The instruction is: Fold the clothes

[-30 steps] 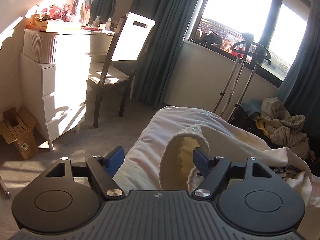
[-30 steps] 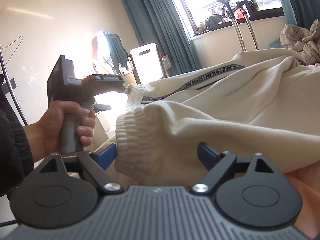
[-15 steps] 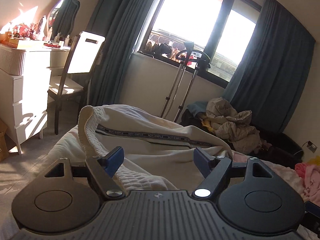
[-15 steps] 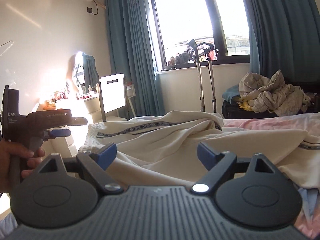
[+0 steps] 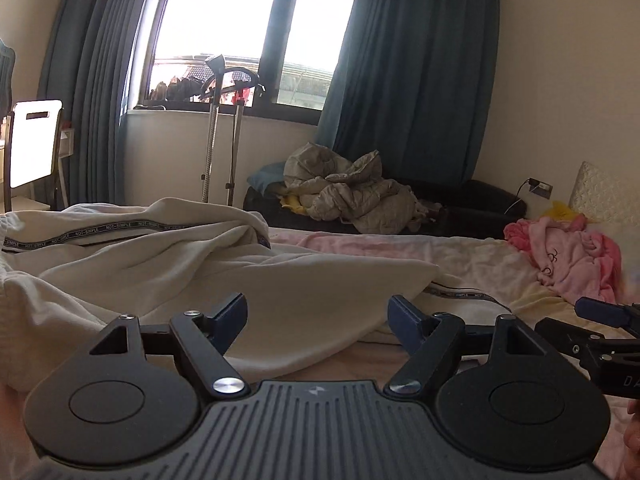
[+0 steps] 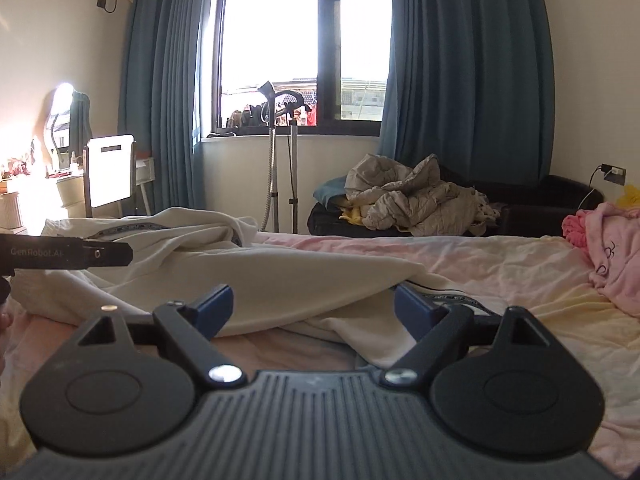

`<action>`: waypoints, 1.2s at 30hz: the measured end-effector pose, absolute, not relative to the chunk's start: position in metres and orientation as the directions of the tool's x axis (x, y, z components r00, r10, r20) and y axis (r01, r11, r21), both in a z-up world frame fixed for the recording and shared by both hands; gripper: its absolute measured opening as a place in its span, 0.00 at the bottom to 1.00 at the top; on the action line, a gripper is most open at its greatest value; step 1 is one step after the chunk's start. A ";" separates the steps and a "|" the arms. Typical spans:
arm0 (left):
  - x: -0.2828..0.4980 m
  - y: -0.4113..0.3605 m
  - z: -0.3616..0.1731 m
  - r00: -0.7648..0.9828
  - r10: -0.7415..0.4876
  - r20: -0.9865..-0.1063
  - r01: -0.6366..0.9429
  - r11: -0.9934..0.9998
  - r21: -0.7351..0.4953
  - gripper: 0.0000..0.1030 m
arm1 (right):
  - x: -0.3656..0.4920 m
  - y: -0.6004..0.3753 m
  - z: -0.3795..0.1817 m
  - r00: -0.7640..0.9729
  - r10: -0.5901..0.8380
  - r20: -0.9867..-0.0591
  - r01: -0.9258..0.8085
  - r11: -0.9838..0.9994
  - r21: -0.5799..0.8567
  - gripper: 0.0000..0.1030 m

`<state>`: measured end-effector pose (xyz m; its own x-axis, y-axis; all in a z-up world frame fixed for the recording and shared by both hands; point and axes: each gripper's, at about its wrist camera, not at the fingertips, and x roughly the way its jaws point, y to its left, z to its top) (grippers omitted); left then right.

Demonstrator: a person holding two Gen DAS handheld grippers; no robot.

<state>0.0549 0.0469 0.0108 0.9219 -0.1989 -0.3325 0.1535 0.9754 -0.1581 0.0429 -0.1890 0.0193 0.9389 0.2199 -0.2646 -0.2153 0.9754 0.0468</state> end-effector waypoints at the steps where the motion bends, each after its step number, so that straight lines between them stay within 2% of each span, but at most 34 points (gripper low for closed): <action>1: 0.057 0.042 0.003 0.924 -0.198 -0.329 0.150 0.975 -0.165 0.78 | 0.046 -0.194 0.015 0.940 0.213 -0.268 -0.207 0.977 0.053 0.86; 4: 0.064 0.034 -0.019 0.923 -0.196 -0.332 0.146 0.975 -0.168 0.78 | 0.056 -0.207 0.003 0.941 0.193 -0.277 -0.180 0.981 0.071 0.86; 9: 0.078 0.032 -0.051 0.900 -0.177 -0.399 0.138 0.983 -0.125 0.78 | 0.074 -0.226 -0.015 0.943 0.157 -0.294 -0.132 0.986 0.106 0.86; 16: 0.116 0.013 -0.062 0.865 -0.158 -0.476 0.157 0.987 -0.042 0.78 | 0.081 -0.234 -0.018 0.940 0.101 -0.324 -0.058 0.988 0.140 0.86; 26: 0.214 -0.049 -0.065 0.891 -0.196 -0.410 0.296 0.935 0.195 0.80 | 0.087 -0.250 -0.027 0.935 0.037 -0.353 0.027 0.984 0.176 0.86; 31: 0.256 -0.083 -0.081 0.866 -0.247 -0.436 0.372 0.899 0.229 0.79 | 0.100 -0.263 -0.039 0.922 0.032 -0.387 0.061 0.972 0.226 0.86; 34: 0.268 -0.108 -0.095 0.850 -0.272 -0.451 0.428 0.855 0.292 0.79 | 0.109 -0.269 -0.047 0.914 0.029 -0.405 0.079 0.965 0.248 0.86; 36: 0.283 -0.125 -0.106 0.840 -0.252 -0.481 0.439 0.837 0.328 0.75 | 0.114 -0.273 -0.053 0.908 0.028 -0.418 0.092 0.960 0.263 0.86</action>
<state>0.2835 -0.1249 -0.1061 0.8397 -0.2515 -0.4812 0.4385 0.8367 0.3279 0.1143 -0.2730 -0.0527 0.9081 0.0276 -0.4178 0.0918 0.9605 0.2628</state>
